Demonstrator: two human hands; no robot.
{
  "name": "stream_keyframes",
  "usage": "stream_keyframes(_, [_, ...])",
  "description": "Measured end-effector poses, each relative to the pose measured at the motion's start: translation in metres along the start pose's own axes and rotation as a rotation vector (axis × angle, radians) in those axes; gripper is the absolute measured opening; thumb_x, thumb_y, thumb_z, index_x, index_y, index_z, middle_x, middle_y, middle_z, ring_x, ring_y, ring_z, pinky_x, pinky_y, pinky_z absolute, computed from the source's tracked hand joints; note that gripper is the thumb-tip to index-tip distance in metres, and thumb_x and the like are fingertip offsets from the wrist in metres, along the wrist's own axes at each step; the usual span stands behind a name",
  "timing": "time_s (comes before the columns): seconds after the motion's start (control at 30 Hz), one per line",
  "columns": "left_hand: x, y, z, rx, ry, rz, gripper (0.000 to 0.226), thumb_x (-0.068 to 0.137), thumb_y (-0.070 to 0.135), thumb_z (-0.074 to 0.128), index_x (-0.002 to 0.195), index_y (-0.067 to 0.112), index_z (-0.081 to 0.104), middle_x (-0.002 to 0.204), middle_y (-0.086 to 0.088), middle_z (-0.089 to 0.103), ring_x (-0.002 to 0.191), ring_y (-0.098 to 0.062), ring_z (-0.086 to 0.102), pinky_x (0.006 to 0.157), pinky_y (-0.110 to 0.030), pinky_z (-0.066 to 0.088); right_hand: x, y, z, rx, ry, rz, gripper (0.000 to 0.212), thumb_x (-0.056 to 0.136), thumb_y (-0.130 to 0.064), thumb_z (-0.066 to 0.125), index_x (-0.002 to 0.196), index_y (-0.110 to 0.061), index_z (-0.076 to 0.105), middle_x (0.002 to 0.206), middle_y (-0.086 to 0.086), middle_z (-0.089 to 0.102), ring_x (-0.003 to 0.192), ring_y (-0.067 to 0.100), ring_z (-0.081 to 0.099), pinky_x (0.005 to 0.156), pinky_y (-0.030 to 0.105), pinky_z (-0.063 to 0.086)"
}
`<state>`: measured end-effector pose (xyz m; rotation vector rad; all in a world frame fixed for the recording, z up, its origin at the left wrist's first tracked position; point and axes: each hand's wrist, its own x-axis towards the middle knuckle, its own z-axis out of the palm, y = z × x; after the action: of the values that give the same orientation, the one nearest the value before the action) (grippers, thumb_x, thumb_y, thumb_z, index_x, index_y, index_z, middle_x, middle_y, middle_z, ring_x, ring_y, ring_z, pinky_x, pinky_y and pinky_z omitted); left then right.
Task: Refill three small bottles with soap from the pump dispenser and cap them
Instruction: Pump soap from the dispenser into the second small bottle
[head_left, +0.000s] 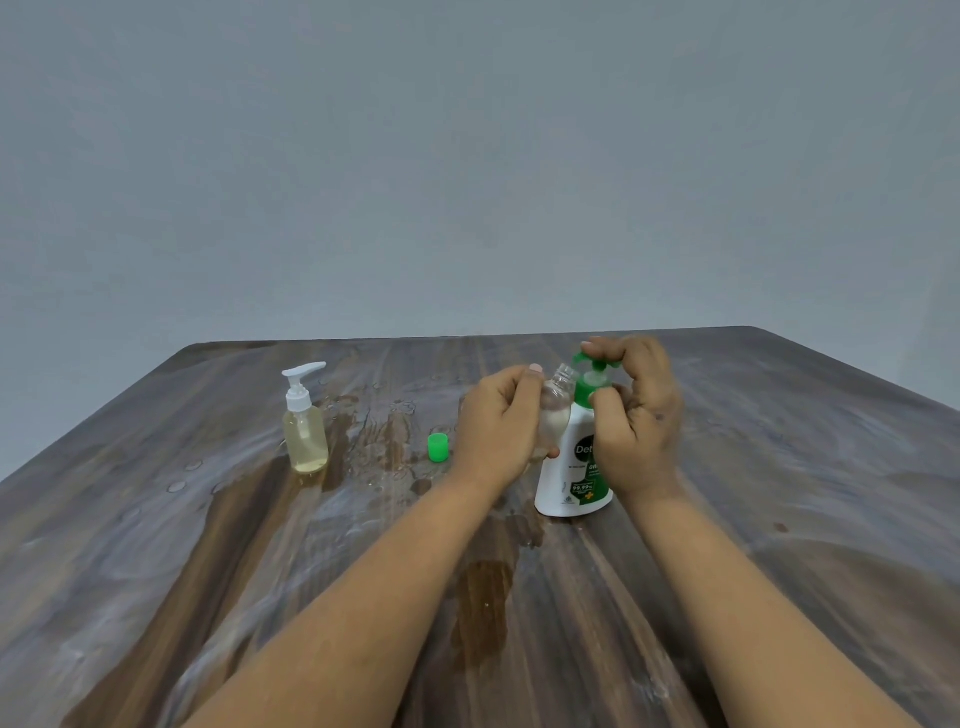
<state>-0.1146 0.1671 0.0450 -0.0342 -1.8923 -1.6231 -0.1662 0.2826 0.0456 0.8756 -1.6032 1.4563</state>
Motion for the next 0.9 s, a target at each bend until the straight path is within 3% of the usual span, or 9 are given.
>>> stream_keyframes(0.1, [0.0006,-0.0017,0.0,0.018,0.005,0.005,0.043,0.103,0.024,0.047,0.063,0.013,0.059,0.055,0.01,0.058,0.057,-0.021,0.059,0.05,-0.047,0.057,0.0004,-0.0003,-0.0006,0.011,-0.004,0.009,0.034,0.07,-0.004,0.043,0.095,-0.011,0.065,0.094,-0.002,0.059,0.092,-0.003,0.055,0.078,0.013,0.043])
stream_keyframes(0.3, [0.0014,-0.0037,0.0003,0.0,0.006,0.012,0.044,0.103,0.022,0.046,0.06,0.017,0.056,0.051,0.013,0.056,0.047,-0.006,0.056,0.04,-0.025,0.049,0.0011,-0.001,0.0006,-0.008,0.004,0.021,0.028,0.071,-0.004,0.042,0.084,-0.009,0.065,0.09,0.007,0.062,0.089,-0.006,0.055,0.074,0.01,0.042])
stream_keyframes(0.57, [-0.0004,-0.0006,-0.0003,-0.016,-0.007,-0.026,0.042,0.103,0.025,0.047,0.071,0.001,0.061,0.062,0.011,0.062,0.053,-0.007,0.059,0.048,-0.048,0.059,-0.001,-0.0018,-0.0002,-0.033,-0.007,-0.013,0.033,0.071,-0.003,0.043,0.096,-0.009,0.065,0.094,-0.001,0.058,0.092,-0.004,0.053,0.078,0.012,0.042])
stream_keyframes(0.8, [-0.0001,-0.0011,0.0002,-0.02,-0.002,-0.026,0.042,0.102,0.025,0.047,0.069,0.003,0.06,0.06,0.01,0.06,0.054,-0.008,0.058,0.046,-0.04,0.058,0.0011,-0.0005,-0.0001,-0.02,0.0,0.028,0.029,0.071,-0.016,0.039,0.084,-0.008,0.064,0.09,0.004,0.061,0.088,-0.005,0.053,0.074,0.014,0.043])
stream_keyframes(0.9, [0.0009,-0.0018,0.0,-0.008,-0.001,-0.017,0.043,0.103,0.024,0.046,0.065,0.01,0.059,0.055,0.012,0.058,0.052,-0.012,0.058,0.051,-0.047,0.058,0.0007,-0.0011,0.0,-0.009,0.002,0.018,0.031,0.072,-0.015,0.04,0.088,-0.007,0.065,0.091,0.0,0.059,0.088,-0.004,0.054,0.074,0.014,0.043])
